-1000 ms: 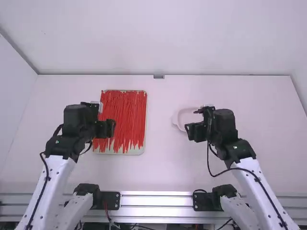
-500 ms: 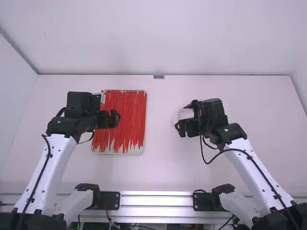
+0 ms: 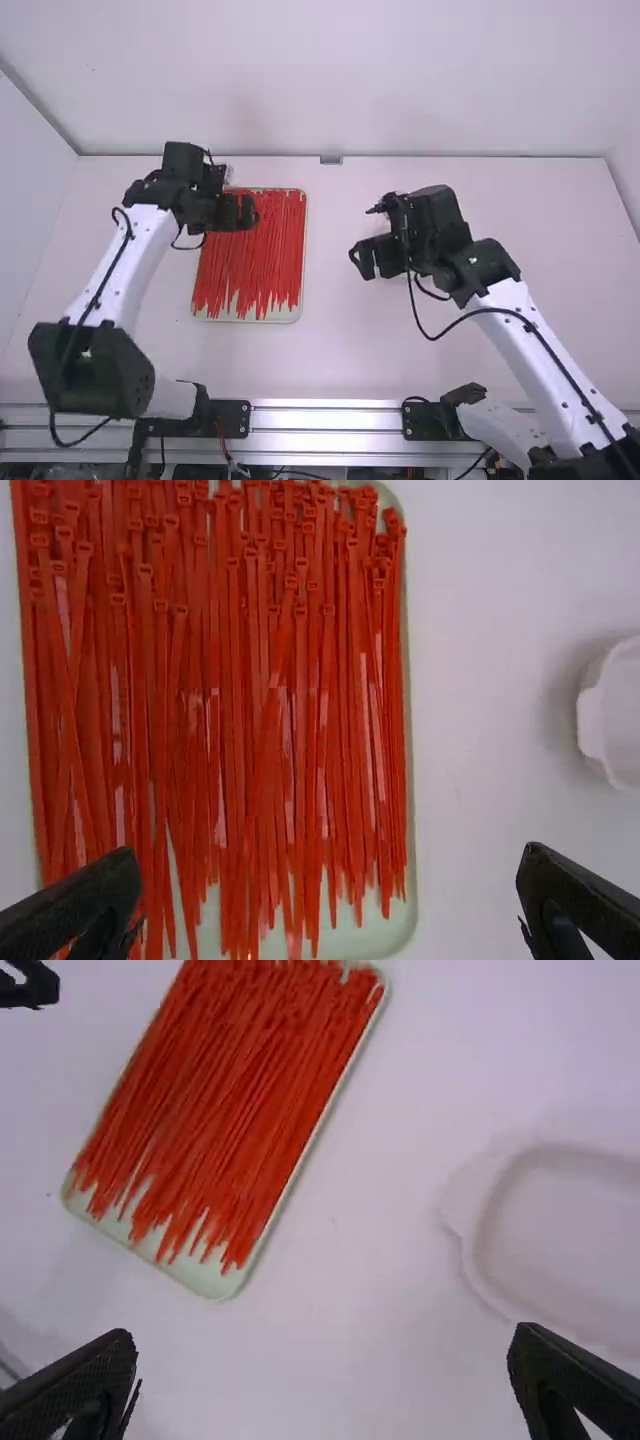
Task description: Fasten the cable tie
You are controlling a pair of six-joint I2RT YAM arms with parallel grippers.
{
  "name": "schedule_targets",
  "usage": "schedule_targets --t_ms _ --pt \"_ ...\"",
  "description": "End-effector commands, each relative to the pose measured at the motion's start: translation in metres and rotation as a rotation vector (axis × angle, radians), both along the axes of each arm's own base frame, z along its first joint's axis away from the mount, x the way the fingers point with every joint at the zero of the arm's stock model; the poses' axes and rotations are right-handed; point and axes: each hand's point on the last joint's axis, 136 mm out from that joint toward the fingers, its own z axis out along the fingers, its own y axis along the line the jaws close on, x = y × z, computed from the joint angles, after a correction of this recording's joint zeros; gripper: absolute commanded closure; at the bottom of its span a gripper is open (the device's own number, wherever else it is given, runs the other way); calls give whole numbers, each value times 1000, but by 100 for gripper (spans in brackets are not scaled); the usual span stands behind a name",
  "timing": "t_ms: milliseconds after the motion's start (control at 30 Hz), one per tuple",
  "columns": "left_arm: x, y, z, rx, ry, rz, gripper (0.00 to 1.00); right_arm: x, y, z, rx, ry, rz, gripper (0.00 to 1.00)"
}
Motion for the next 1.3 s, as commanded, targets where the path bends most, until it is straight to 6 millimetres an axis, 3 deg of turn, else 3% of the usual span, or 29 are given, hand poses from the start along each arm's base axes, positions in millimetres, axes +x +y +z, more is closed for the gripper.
schedule_targets --t_ms 0,100,233,533,867,1267 --pt "22 -1 5 4 -5 -29 1 12 -6 18 5 -44 -35 1" --pt "33 -3 4 0 7 -43 1 16 -11 20 8 -50 -53 1" --pt "64 -12 2 -30 3 -67 1 18 -20 17 1 -35 -81 1" --pt "103 -2 -20 33 -15 -23 1 15 -21 14 -5 -19 -83 1" --pt "119 -2 -67 33 40 -24 0 11 -24 9 -17 5 -85 1" --pt "135 -2 -124 10 95 25 16 8 -28 5 -35 24 -101 1"
